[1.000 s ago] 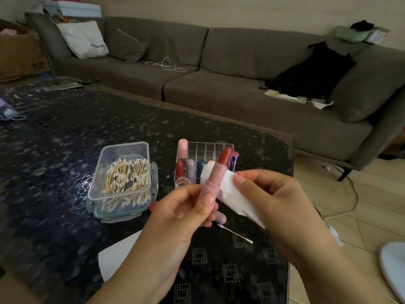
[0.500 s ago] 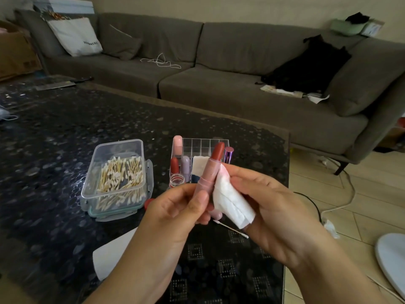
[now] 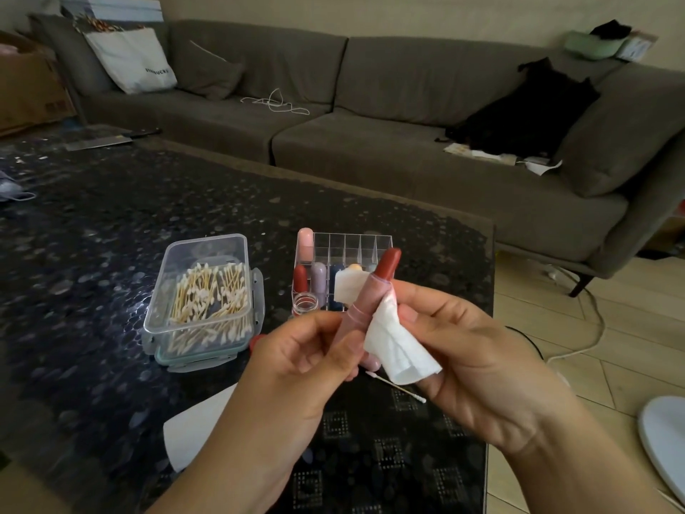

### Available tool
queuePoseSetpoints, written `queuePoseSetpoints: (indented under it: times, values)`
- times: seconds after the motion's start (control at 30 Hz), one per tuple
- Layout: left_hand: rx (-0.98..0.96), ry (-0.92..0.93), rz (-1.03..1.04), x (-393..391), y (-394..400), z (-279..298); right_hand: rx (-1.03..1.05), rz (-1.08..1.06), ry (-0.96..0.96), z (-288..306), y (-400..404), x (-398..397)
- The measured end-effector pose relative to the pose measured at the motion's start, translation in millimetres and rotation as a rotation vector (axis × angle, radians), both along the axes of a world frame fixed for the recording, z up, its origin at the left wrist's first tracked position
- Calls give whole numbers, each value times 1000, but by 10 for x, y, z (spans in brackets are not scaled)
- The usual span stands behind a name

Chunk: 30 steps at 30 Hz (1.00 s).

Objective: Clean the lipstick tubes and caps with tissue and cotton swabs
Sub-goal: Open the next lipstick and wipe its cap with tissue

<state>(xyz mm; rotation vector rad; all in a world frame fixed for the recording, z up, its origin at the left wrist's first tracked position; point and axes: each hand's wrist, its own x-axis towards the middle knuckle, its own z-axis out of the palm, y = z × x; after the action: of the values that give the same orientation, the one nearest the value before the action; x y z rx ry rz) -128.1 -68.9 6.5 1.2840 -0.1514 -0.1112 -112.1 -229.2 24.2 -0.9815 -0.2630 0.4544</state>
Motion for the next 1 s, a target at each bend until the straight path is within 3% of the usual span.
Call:
queuePoseSetpoints:
  times: [0.23, 0.47, 0.7, 1.0]
  values:
    - [23, -25, -1, 4, -14, -6, -223, -177, -70, -32, 69, 0]
    - [24, -76, 11, -5, -48, 17, -167, -167, -126, -39, 104, -30]
    - [143, -180, 24, 2, -33, -53, -212, -254, -267, -96, 172, -41]
    - [-184, 91, -88, -13, -56, -34, -194, -245, -298, -92, 192, -39]
